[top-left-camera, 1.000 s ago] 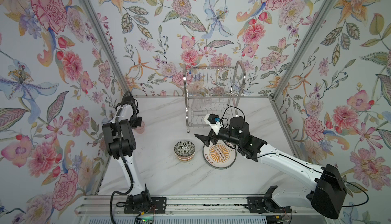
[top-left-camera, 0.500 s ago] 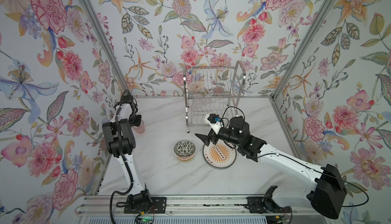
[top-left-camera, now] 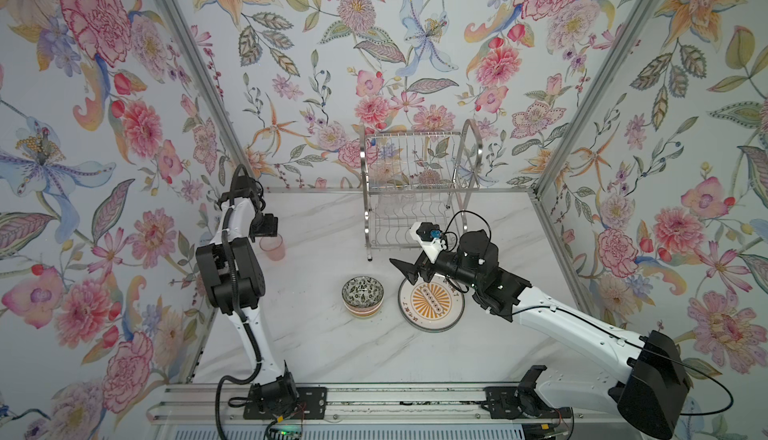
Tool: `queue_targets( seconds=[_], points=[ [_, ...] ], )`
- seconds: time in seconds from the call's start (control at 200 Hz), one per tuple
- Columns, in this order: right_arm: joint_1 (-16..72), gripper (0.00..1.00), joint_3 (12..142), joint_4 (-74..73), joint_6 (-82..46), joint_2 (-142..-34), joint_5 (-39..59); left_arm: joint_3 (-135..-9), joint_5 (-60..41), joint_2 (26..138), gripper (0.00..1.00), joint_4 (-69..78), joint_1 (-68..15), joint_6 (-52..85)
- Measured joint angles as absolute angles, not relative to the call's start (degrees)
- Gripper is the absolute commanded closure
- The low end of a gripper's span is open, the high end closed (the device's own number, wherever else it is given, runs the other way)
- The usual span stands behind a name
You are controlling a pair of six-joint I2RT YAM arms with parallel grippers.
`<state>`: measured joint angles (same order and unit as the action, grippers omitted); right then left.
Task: Unload the mixed dishes from the dish rack
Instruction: 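Set the pink glass on the table, open left gripper while right moves to rack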
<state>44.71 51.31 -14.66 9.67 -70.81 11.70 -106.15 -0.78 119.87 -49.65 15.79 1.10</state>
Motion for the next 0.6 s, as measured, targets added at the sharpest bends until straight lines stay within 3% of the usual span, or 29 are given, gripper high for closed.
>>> queue_targets(
  seconds=[0.24, 0.601],
  points=[
    [43.11, 0.01, 48.69, -14.76, 8.43, -68.47, 10.24, -102.85, -2.79, 111.94, 0.15, -46.92, 15.53, 1.98],
    [36.6, 0.01, 42.35, -16.23, 4.38, -64.27, 8.08, -87.96, -10.39, 95.9, 0.12, -37.67, 10.57, 3.53]
  ],
)
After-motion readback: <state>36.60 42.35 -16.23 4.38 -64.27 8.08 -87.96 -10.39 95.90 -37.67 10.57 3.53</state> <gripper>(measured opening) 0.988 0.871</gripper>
